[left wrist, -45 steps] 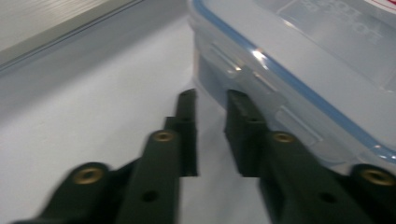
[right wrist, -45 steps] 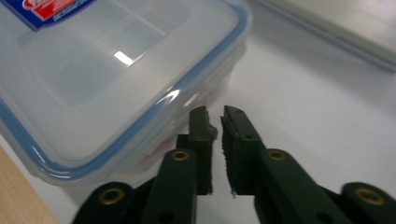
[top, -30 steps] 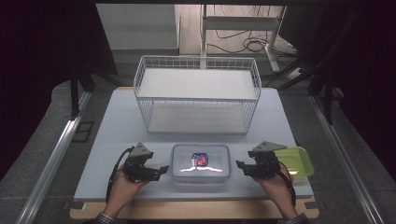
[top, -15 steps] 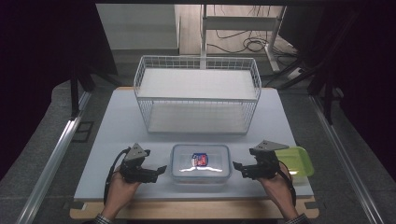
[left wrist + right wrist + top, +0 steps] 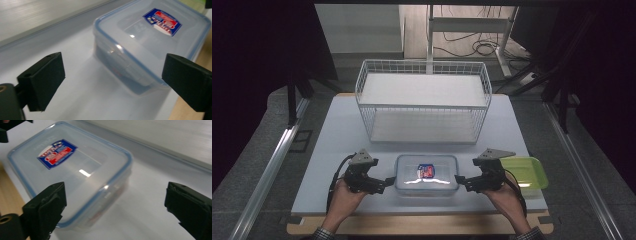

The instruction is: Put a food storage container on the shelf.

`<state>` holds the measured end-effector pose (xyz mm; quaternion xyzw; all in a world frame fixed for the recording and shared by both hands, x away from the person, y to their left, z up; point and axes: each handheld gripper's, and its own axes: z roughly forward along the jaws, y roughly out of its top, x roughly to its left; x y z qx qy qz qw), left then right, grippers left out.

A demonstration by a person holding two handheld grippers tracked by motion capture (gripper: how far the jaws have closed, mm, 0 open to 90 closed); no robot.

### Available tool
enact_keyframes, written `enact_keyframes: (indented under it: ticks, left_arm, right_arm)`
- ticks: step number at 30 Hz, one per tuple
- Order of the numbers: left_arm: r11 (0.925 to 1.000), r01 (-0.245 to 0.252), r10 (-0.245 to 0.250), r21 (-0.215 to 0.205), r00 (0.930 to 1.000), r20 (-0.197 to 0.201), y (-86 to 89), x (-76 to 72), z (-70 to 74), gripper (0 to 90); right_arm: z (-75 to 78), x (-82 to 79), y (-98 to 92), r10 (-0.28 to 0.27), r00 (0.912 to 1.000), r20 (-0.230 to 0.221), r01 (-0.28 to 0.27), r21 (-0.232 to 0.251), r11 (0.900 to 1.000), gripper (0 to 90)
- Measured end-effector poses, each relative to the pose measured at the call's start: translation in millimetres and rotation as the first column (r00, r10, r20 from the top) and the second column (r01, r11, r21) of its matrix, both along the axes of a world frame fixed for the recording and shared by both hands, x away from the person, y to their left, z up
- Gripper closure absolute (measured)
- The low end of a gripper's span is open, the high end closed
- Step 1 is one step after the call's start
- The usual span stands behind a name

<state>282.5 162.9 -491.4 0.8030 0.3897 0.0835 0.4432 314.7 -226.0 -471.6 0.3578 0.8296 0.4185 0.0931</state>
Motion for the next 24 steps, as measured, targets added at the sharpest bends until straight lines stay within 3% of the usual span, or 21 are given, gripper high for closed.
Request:
enact_keyframes:
  ticks: [5, 8, 15, 19, 24]
  left_arm:
    - [0.9988, 0.045, -0.045, -0.018, 0.9989, -0.014, -11.7, 7.0, 1.6, 2.5]
    - [0.9981, 0.059, -0.059, -0.019, 0.9977, -0.033, -18.3, 13.2, -0.3, 1.9]
    - [0.9939, 0.098, -0.103, -0.051, 0.9866, -0.126, -31.9, 32.1, -13.8, 0.0]
    - [0.9893, 0.115, -0.128, -0.09, 0.9796, -0.154, -35.6, 34.9, -17.9, 0.0]
    - [0.9915, 0.107, -0.118, -0.075, 0.978, -0.172, -35.9, 31.3, -15.7, 0.3]
  right_arm:
    - [0.5, 3.3, 11.9, 0.02, 0.9988, -0.045, -0.019, 0.025, 1.0, 1.4]
    - [-1.8, 6.2, 19.2, 0.037, 0.9963, -0.077, -0.037, 0.009, 0.999, 1.8]
    - [-13.2, 17.7, 27.0, 0.072, 0.9839, -0.164, -0.072, 0.004, 0.997, 2.4]
    - [-19.6, 22.1, 30.8, 0.109, 0.9626, -0.248, -0.101, 0.046, 0.994, 1.3]
    - [-20.9, 23.1, 29.2, 0.112, 0.948, -0.298, -0.096, 0.07, 0.993, 5.8]
